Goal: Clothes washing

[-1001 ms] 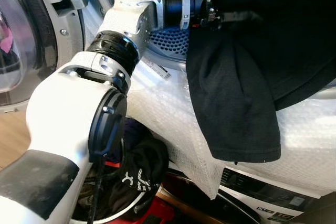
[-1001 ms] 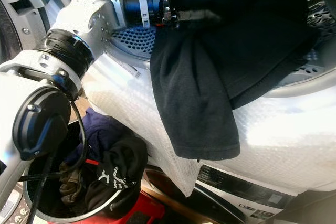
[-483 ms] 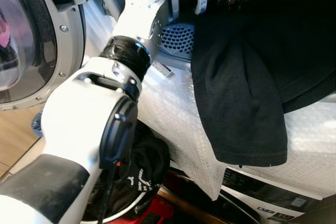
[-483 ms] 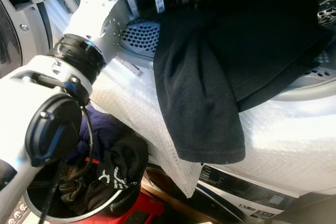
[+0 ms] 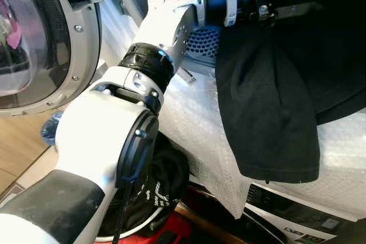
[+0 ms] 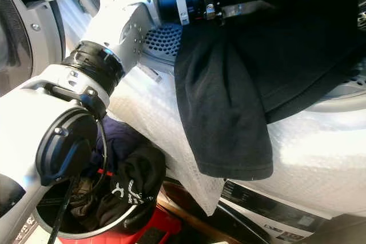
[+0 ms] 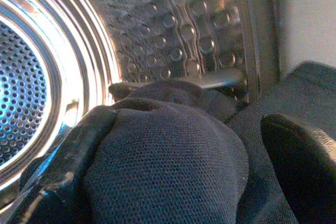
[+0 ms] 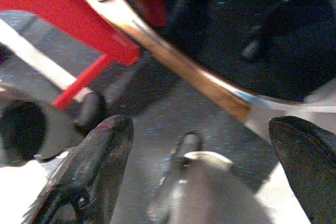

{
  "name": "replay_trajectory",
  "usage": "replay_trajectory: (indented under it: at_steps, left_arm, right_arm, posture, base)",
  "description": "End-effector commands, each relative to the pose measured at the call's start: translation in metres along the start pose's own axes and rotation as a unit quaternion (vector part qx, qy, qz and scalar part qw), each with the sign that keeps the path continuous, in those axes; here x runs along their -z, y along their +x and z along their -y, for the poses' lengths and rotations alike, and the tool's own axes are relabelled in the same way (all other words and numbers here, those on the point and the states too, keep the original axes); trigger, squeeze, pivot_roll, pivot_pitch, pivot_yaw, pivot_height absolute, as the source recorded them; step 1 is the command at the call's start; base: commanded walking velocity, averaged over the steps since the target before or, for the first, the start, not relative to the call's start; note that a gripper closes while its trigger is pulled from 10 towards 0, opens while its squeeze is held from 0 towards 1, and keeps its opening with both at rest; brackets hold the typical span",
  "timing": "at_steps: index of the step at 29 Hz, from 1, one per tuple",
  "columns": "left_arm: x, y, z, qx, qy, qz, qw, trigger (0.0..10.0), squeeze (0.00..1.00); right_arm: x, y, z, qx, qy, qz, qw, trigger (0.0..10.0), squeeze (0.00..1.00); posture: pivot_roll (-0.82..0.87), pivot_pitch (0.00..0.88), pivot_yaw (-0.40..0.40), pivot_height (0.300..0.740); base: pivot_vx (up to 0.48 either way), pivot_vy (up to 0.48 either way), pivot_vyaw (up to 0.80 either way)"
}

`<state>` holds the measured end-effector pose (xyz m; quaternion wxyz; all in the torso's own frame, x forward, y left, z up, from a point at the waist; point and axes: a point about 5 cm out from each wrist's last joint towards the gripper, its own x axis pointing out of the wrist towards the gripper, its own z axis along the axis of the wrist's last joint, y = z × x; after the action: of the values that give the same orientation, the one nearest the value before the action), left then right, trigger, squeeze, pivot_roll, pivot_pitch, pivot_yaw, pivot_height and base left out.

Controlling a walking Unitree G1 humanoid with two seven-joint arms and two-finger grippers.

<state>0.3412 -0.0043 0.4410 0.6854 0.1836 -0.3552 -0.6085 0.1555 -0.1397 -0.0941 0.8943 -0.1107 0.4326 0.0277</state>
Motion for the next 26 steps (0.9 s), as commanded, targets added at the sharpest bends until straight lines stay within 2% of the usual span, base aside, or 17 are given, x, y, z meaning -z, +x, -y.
replay_trajectory:
  at_steps: [1,2,4,6,10,12,14,16,17,18,19,21,23,26]
  left_arm:
    - [-0.02,0.007,-0.004,0.019,0.063,-0.008,0.998,10.0,1.0]
    - [-0.02,0.007,-0.004,0.019,0.063,-0.008,0.998,10.0,1.0]
    - [-0.024,0.01,-0.006,0.009,0.103,-0.036,0.994,10.0,1.0]
    - [-0.023,0.01,-0.007,0.002,0.125,-0.054,0.991,10.0,1.0]
    - [-0.027,0.015,-0.007,-0.014,0.154,-0.061,0.986,10.0,1.0]
    - [-0.03,0.018,-0.009,-0.035,0.159,-0.056,0.985,10.0,1.0]
    - [-0.034,0.019,-0.015,-0.086,0.175,-0.056,0.979,10.0,1.0]
    - [-0.037,0.017,-0.021,-0.132,0.151,-0.037,0.979,10.0,1.0]
    - [-0.039,0.016,-0.024,-0.159,0.12,-0.018,0.98,10.0,0.32]
    - [-0.039,0.016,-0.024,-0.159,0.12,-0.018,0.98,10.0,0.32]
    - [-0.039,0.012,-0.029,-0.192,0.048,0.023,0.98,10.0,0.0]
    - [-0.038,0.008,-0.032,-0.203,-0.013,0.066,0.977,10.0,0.0]
    - [-0.038,0.008,-0.03,-0.19,-0.064,0.098,0.975,10.0,0.0]
    - [-0.035,0.008,-0.028,-0.18,-0.084,0.105,0.974,10.0,0.0]
  right_arm:
    - [0.041,-0.014,-0.025,-0.036,0.005,-0.094,0.995,10.0,0.0]
    - [0.041,-0.014,-0.025,-0.036,0.005,-0.094,0.995,10.0,0.0]
    - [0.033,-0.012,-0.028,-0.039,0.007,-0.088,0.995,10.0,0.0]
    - [0.029,-0.01,-0.029,-0.04,0.009,-0.086,0.995,10.0,0.0]
    - [0.019,-0.007,-0.031,-0.038,0.017,-0.079,0.996,10.0,0.0]
    - [0.017,-0.006,-0.031,-0.037,0.02,-0.078,0.996,10.0,0.0]
    - [0.014,-0.005,-0.031,-0.037,0.021,-0.077,0.996,10.0,0.0]
    - [0.011,-0.004,-0.03,-0.037,0.02,-0.076,0.996,10.0,0.0]
    - [0.01,-0.003,-0.03,-0.036,0.02,-0.075,0.996,10.0,0.0]
    - [0.01,-0.003,-0.03,-0.036,0.02,-0.075,0.996,10.0,0.0]
    - [0.007,-0.002,-0.028,-0.036,0.019,-0.072,0.997,10.0,0.0]
    - [0.004,0.0,-0.026,-0.037,0.013,-0.069,0.997,10.0,0.0]
    - [0.002,0.001,-0.023,-0.036,0.007,-0.066,0.997,10.0,0.0]
    - [-0.001,0.003,-0.019,-0.034,0.004,-0.064,0.997,10.0,0.0]
  posture:
    - [0.1,0.113,0.172,0.74]
    - [0.1,0.113,0.172,0.74]
    - [0.11,0.096,0.178,0.74]
    - [0.11,0.089,0.181,0.74]
    - [0.11,0.058,0.188,0.74]
    - [0.11,0.048,0.189,0.74]
    - [0.11,0.036,0.185,0.74]
    - [0.1,0.016,0.173,0.74]
    - [0.1,0.01,0.167,0.74]
    - [0.1,0.01,0.167,0.74]
    - [0.1,0.0,0.154,0.74]
    - [0.09,0.0,0.142,0.74]
    - [0.1,0.0,0.13,0.74]
    - [0.1,0.0,0.115,0.74]
  base:
    - [0.0,0.0,0.0]
    - [0.0,0.0,0.0]
    - [0.0,0.0,0.0]
    - [0.0,0.0,0.0]
    - [0.0,0.0,0.0]
    - [0.0,0.0,0.0]
    - [0.0,0.0,0.0]
    - [0.0,0.0,0.0]
    - [0.0,0.0,0.0]
    - [0.0,0.0,0.0]
    - [0.0,0.0,0.0]
    - [0.0,0.0,0.0]
    - [0.0,0.0,0.0]
    - [0.0,0.0,0.0]
